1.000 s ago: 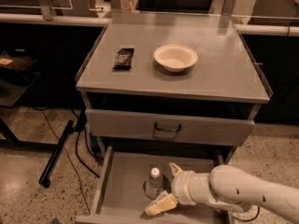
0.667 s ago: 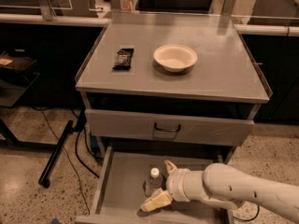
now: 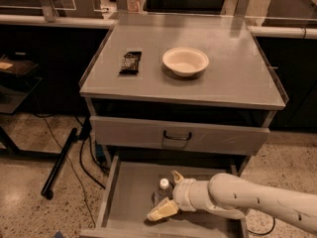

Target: Pick blue plastic bottle from middle drawer and place on counter

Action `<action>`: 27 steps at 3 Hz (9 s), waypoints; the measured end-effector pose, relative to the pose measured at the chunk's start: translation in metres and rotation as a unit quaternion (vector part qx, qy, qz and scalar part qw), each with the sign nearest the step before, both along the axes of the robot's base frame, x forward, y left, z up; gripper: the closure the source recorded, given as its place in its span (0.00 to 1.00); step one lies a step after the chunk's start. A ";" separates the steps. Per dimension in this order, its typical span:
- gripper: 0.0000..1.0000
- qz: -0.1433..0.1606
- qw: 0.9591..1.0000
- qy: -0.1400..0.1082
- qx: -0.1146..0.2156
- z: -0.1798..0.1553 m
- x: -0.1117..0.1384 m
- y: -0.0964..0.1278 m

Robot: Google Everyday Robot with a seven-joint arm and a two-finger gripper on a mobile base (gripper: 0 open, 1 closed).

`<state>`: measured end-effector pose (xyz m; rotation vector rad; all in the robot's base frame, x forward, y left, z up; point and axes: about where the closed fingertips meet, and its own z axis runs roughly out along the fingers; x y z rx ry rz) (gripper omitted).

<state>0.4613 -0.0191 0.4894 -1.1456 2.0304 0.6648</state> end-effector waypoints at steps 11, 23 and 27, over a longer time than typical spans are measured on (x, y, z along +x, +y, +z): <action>1.00 -0.082 0.996 0.045 -0.008 0.113 0.000 -0.081; 1.00 -0.150 0.968 -0.153 -0.133 0.480 0.047 -0.176; 1.00 -0.175 0.963 -0.159 -0.132 0.488 0.138 -0.205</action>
Offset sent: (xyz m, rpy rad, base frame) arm 0.0253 0.0012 -0.0505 0.0326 0.0469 -0.0084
